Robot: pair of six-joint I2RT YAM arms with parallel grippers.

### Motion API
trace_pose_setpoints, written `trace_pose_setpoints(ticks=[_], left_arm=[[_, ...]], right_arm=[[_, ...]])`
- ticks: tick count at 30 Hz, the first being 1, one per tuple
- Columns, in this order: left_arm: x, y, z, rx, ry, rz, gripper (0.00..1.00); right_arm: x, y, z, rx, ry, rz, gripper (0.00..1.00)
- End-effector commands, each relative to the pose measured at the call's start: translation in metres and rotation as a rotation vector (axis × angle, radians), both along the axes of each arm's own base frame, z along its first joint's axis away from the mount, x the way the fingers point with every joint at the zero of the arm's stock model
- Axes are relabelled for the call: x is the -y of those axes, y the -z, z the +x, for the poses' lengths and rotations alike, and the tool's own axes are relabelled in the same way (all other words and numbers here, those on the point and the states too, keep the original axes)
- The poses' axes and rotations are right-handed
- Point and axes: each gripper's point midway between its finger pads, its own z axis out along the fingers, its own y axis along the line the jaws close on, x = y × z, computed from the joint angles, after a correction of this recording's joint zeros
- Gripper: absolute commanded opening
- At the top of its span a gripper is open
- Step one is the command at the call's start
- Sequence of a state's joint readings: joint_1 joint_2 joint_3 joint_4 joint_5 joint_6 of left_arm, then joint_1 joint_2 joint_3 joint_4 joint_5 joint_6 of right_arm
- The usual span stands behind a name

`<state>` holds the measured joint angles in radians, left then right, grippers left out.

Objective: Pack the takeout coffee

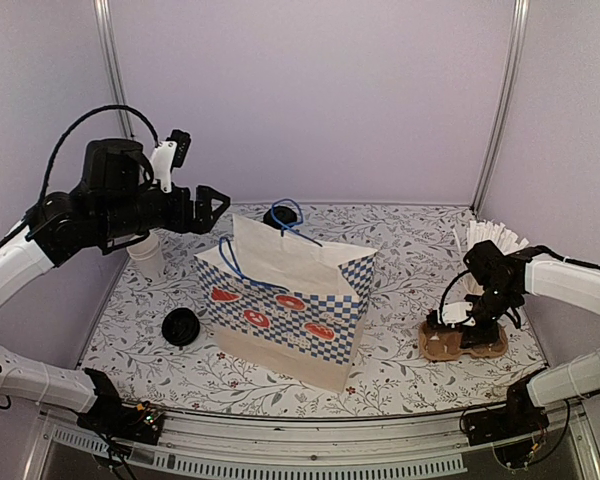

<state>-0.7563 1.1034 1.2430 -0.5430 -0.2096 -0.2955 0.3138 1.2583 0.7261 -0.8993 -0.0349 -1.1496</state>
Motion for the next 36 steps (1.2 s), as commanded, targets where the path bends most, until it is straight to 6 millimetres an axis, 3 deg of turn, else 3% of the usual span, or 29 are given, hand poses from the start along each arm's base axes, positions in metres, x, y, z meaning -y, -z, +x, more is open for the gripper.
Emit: trace_pose_setpoints(ticks=[1, 8, 12, 16, 23, 29, 33, 36], left_arm=[[-0.002, -0.003, -0.001, 0.019, -0.001, -0.014, 1.0], [-0.005, -0.002, -0.002, 0.019, -0.008, -0.014, 1.0], [-0.006, 0.001, -0.002, 0.016, -0.01, -0.009, 1.0], [-0.01, 0.004, 0.002, 0.018, -0.026, 0.001, 1.0], [-0.016, 0.011, 0.012, -0.018, -0.038, 0.001, 1.0], [0.002, 0.04, 0.009, -0.182, 0.043, 0.043, 1.0], [0.012, 0.057, 0.006, -0.253, 0.081, 0.054, 1.0], [0.013, 0.064, 0.008, -0.275, 0.077, 0.067, 0.99]], right_arm=[[-0.001, -0.001, 0.002, 0.002, -0.003, 0.008, 0.36], [-0.004, -0.01, 0.001, -0.013, 0.006, 0.026, 0.29], [-0.015, -0.031, 0.0, -0.026, 0.015, 0.086, 0.29], [-0.039, -0.08, 0.001, -0.022, 0.02, 0.23, 0.29], [-0.095, -0.196, 0.006, 0.021, -0.052, 0.589, 0.29], [-0.123, -0.281, 0.007, 0.108, -0.144, 0.817, 0.29], [-0.136, -0.319, 0.003, 0.128, -0.201, 0.946, 0.29], [-0.143, -0.329, 0.002, 0.133, -0.228, 0.986, 0.29]])
